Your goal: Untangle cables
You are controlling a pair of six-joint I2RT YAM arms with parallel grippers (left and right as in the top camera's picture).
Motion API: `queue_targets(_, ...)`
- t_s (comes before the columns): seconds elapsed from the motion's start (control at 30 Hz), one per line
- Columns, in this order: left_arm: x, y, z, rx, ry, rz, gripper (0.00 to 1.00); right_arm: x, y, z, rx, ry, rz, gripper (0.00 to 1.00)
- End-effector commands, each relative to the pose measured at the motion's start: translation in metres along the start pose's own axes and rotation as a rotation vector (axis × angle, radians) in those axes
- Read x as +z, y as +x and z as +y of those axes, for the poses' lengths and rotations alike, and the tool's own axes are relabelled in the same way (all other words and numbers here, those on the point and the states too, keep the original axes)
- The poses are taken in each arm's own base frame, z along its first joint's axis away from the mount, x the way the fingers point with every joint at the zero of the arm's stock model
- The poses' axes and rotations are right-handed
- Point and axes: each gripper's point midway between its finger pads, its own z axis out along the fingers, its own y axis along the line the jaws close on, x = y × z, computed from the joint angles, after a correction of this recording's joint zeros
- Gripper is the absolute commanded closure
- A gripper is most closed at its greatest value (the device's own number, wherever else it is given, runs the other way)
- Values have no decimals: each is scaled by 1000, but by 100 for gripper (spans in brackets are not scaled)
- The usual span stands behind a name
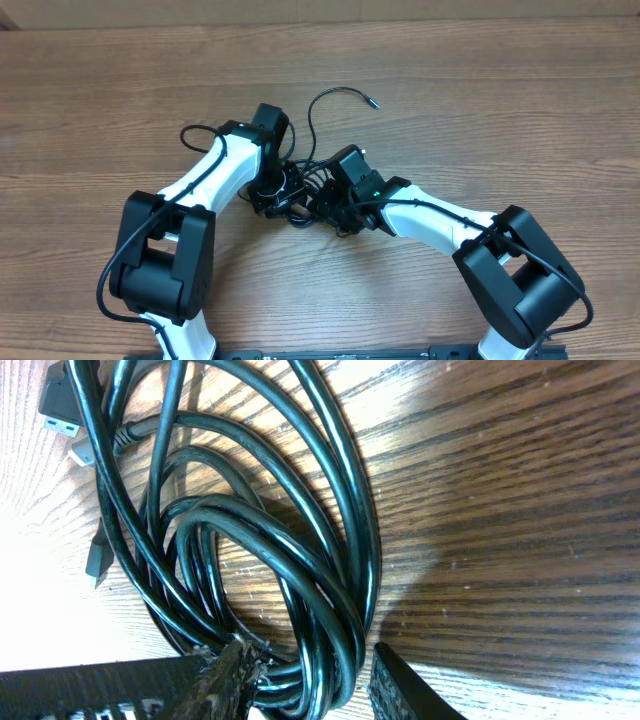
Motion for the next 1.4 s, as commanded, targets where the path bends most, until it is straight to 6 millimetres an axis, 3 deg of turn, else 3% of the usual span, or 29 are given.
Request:
queue_targets(0.0,6,5,12,-17,-60,14,57,1,-1,-1,-2,8,-13,64)
queue_targets(0.17,7,12,26,-13,-145,15,57,1,-1,-1,-2,7,-14,63)
queue_targets(0.27,16,0,17,-67,-108,-51,59,1,-1,-1,-2,8,-14,63)
queue_targets(0.37,17,2,15,-82,-107,-54,64,1,-1,-2,-2,8,-13,63)
queue_targets(0.6,17,-1,13,-78,-99,-62,96,1,-1,-1,-2,8,-13,63)
queue_targets(0.7,15,-2,12,-56,-94,-66,96,1,-1,-1,-2,8,-13,58)
queue_targets(0.77,1,-9,14,-75,-67,-92,96,0,0,-1,2,4,1,62)
queue_targets(0.9,-32,-11,21,-140,14,-94,96,-21,9,27,-102,-207,205,62)
queue_targets(1.03,-47,-4,18,-322,153,30,96,-36,20,45,-180,-345,320,60)
queue_targets(1.17,-52,4,18,-490,187,109,96,-43,40,60,-207,-412,399,58)
queue_targets(1.27,-53,3,9,-600,222,137,96,-36,50,57,16,-323,437,66)
queue_targets(1.37,-55,-3,1,-623,265,135,96,-24,48,53,90,-257,366,68)
